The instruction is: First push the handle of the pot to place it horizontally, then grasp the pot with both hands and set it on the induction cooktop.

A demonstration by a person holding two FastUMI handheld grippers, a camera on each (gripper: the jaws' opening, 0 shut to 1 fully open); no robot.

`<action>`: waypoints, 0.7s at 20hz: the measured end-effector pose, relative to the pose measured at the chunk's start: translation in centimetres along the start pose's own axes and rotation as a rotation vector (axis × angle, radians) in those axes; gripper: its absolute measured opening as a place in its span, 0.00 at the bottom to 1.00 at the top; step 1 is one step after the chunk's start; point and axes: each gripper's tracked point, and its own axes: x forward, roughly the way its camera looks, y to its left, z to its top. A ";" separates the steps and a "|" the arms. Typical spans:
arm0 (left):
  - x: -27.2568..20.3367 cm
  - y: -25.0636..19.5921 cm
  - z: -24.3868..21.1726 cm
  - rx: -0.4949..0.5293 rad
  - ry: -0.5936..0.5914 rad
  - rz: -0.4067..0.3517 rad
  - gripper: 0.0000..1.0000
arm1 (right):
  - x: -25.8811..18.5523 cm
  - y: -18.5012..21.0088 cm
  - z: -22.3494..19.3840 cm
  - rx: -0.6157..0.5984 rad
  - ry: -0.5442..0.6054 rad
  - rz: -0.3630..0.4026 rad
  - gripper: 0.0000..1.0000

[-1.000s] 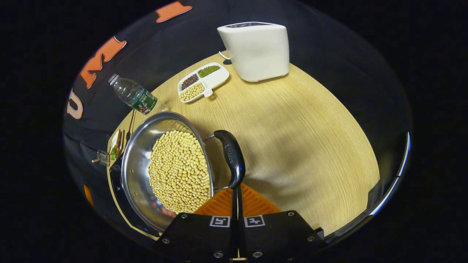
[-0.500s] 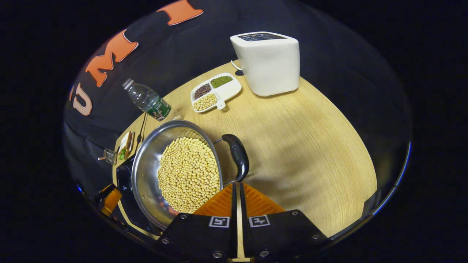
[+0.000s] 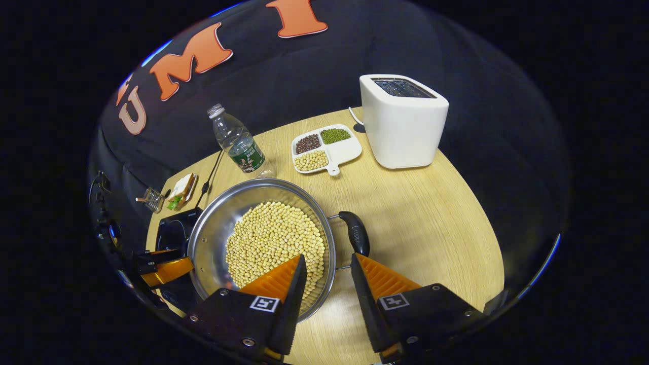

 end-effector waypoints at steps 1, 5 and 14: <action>0.3 -0.2 0.0 -0.002 0.007 -0.004 0.95 | 0.2 0.2 0.1 -0.005 0.000 0.000 0.62; 1.0 -0.8 0.6 -0.019 -0.011 -0.022 0.92 | 0.4 -0.5 0.8 -0.026 -0.032 -0.020 0.74; 2.6 -3.3 1.0 0.003 -0.026 -0.058 0.92 | 2.0 -3.1 1.4 -0.108 -0.068 -0.139 0.83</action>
